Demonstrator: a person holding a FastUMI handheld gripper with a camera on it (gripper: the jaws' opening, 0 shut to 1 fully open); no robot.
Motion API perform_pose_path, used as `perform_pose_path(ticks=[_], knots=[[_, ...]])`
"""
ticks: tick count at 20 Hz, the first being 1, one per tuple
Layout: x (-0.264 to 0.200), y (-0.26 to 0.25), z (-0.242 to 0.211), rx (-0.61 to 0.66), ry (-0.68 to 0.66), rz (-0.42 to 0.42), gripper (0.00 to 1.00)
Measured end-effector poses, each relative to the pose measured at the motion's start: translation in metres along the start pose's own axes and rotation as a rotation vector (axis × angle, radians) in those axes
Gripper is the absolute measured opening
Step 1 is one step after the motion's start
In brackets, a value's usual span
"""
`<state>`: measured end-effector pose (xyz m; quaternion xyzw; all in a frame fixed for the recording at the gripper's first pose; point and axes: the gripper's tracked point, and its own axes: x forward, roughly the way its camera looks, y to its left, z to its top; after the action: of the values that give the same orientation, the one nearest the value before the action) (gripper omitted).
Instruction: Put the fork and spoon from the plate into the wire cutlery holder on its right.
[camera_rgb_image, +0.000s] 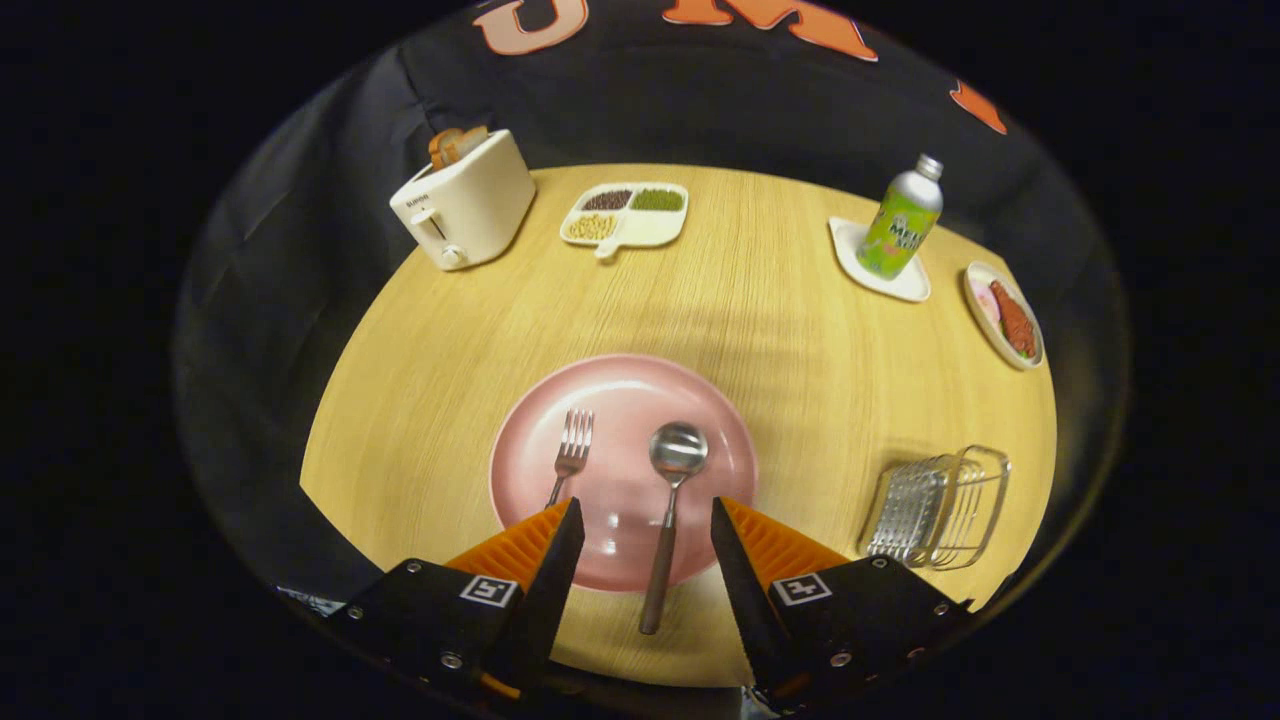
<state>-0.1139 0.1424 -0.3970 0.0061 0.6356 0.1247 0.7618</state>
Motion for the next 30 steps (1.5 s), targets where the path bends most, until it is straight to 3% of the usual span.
perform_pose_path(ticks=[7, 12, 18, 24, 30], knots=[[0.038, -0.012, -0.027, 0.011, 0.178, -0.062, 0.64], [0.048, -0.014, -0.041, 0.040, 0.274, -0.110, 0.33], [0.047, -0.016, -0.042, 0.049, 0.273, -0.160, 0.08], [0.015, -0.015, -0.020, 0.106, 0.147, -0.153, 0.05], [-0.055, -0.052, -0.009, 0.177, 0.043, -0.194, 0.05]])
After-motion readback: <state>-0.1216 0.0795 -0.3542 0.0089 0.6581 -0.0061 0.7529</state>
